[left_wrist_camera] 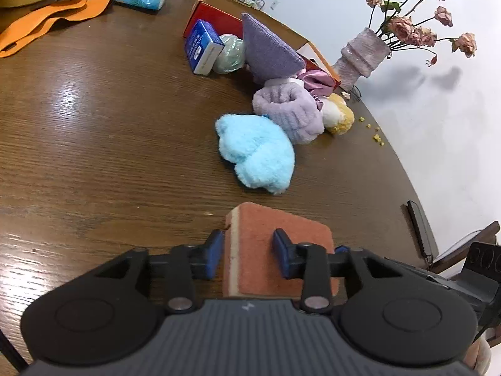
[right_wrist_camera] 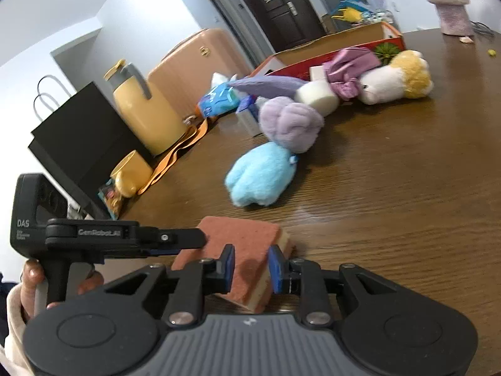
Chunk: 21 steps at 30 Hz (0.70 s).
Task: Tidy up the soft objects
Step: 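Lift the sponge with both grippers and carry it toward the cardboard box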
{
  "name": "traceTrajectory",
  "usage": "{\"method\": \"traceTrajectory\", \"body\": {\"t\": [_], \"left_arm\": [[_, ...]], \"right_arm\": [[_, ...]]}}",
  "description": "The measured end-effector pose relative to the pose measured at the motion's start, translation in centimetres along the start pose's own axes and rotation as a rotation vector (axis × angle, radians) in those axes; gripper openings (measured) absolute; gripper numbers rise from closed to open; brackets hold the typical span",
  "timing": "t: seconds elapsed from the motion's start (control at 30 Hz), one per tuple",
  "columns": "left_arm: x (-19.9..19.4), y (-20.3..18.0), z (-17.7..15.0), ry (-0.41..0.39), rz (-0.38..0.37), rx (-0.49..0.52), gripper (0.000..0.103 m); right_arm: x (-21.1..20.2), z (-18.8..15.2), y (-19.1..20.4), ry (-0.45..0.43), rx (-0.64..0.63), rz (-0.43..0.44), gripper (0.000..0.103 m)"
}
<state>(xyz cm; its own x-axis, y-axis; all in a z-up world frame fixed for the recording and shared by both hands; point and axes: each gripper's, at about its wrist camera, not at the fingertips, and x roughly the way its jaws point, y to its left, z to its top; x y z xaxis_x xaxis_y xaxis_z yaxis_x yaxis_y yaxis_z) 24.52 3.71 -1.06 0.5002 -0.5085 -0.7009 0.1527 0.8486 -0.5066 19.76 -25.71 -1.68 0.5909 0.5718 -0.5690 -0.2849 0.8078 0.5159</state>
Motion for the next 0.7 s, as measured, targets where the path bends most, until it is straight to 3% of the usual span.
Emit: {"method": "traceTrajectory", "body": {"t": [0.1, 0.27, 0.3, 0.37, 0.43, 0.57, 0.7], "left_arm": [[-0.6, 0.1, -0.2, -0.006, 0.021, 0.005, 0.042], [-0.6, 0.5, -0.7, -0.003, 0.008, -0.003, 0.041], [-0.6, 0.5, -0.7, -0.005, 0.003, -0.010, 0.039], [-0.7, 0.6, -0.6, -0.001, -0.023, -0.019, 0.025], [-0.7, 0.2, -0.6, -0.002, -0.020, -0.004, 0.024], [-0.7, -0.5, -0.1, -0.021, -0.017, -0.005, 0.023], [-1.8, -2.4, 3.0, -0.099, -0.068, 0.039, 0.023]], "right_arm": [[0.2, -0.2, -0.9, 0.003, 0.034, -0.019, 0.029], [0.7, -0.5, -1.5, 0.003, 0.093, 0.023, 0.030], [0.7, -0.5, -1.5, 0.000, 0.096, 0.026, 0.029], [0.8, -0.3, -1.4, 0.000, 0.096, 0.024, 0.029], [1.0, -0.2, -1.4, 0.009, 0.099, 0.046, 0.020], [1.0, 0.3, -1.0, 0.000, 0.086, 0.032, 0.019], [-0.2, 3.1, -0.8, -0.085, 0.055, 0.047, 0.019]]}}
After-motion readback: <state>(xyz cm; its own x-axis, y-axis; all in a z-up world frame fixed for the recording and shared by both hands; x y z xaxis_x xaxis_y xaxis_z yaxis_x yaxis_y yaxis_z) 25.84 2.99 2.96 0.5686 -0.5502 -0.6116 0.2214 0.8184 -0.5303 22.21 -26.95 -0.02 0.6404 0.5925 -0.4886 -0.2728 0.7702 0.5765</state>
